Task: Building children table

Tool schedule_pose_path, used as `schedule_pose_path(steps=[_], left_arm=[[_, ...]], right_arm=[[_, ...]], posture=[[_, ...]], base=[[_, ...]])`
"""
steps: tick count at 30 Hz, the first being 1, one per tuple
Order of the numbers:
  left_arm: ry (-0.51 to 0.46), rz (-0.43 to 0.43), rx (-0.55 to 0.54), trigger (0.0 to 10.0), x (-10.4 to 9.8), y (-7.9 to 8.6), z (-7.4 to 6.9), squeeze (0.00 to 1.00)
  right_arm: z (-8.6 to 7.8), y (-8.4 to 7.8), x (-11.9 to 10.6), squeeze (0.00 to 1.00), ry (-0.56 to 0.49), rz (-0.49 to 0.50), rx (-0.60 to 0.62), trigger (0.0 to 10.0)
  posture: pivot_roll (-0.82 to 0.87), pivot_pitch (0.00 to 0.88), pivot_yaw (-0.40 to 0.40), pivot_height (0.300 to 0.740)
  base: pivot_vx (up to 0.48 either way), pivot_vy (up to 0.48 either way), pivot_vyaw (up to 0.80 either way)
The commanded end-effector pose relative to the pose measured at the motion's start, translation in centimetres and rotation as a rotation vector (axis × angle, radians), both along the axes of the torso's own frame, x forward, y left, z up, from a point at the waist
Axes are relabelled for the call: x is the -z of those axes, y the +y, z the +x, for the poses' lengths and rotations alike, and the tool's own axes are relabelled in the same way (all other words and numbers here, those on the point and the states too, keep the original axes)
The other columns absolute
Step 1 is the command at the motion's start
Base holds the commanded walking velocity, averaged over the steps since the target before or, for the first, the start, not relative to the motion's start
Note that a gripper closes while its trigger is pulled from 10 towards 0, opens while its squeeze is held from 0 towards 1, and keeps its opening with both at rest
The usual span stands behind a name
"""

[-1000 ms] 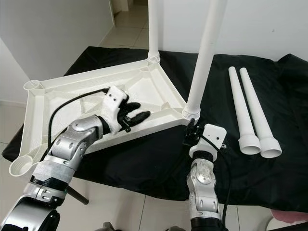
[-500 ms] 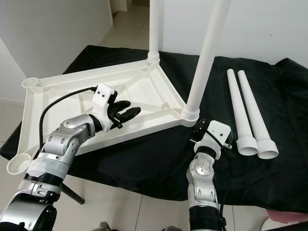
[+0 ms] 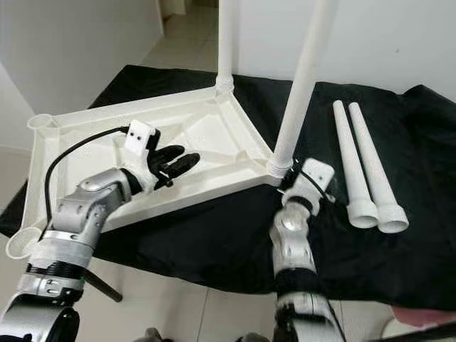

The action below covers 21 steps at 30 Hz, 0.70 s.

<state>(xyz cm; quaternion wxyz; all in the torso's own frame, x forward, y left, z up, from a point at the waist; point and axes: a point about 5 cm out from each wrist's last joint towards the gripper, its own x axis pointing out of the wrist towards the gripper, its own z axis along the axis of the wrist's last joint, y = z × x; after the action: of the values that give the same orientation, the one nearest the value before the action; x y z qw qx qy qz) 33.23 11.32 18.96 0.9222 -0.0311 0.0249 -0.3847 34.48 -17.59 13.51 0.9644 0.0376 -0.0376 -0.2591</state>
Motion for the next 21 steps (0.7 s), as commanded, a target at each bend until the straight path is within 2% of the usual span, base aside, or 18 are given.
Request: schedule_pose_path(steps=[1, 3, 8, 14, 21], left_arm=[[0.017, 0.003, -0.093, 10.0, 0.2, 0.5, 0.2, 0.0], [0.016, 0.004, -0.093, 10.0, 0.2, 0.5, 0.1, 0.0], [0.017, 0.013, -0.102, 10.0, 0.1, 0.9, -0.1, 0.0], [0.018, 0.016, -0.108, 10.0, 0.0, 1.0, -0.2, 0.0], [0.007, 0.046, -0.148, 10.0, 0.5, 1.6, -0.7, 0.0]], right_arm=[[0.5, 1.1, -0.3, 0.0, -0.015, 0.011, -0.051, 10.0], [0.8, 1.3, -0.5, 0.0, -0.018, 0.01, -0.063, 10.0], [2.9, 2.9, -2.2, 0.0, -0.04, 0.04, -0.123, 10.0], [3.6, 3.3, -2.7, 0.0, -0.048, 0.039, -0.144, 10.0], [2.4, 2.5, -1.9, 0.0, -0.098, -0.025, -0.149, 10.0]], posture=[[0.04, 0.041, 0.003, 0.74], [0.05, 0.047, 0.004, 0.74], [0.05, 0.057, 0.011, 0.74], [0.07, 0.058, 0.005, 0.74], [0.06, 0.061, -0.012, 0.74]], base=[[0.0, 0.0, 0.0], [0.0, 0.0, 0.0], [0.0, 0.0, 0.0], [0.0, 0.0, 0.0], [0.0, 0.0, 0.0]])
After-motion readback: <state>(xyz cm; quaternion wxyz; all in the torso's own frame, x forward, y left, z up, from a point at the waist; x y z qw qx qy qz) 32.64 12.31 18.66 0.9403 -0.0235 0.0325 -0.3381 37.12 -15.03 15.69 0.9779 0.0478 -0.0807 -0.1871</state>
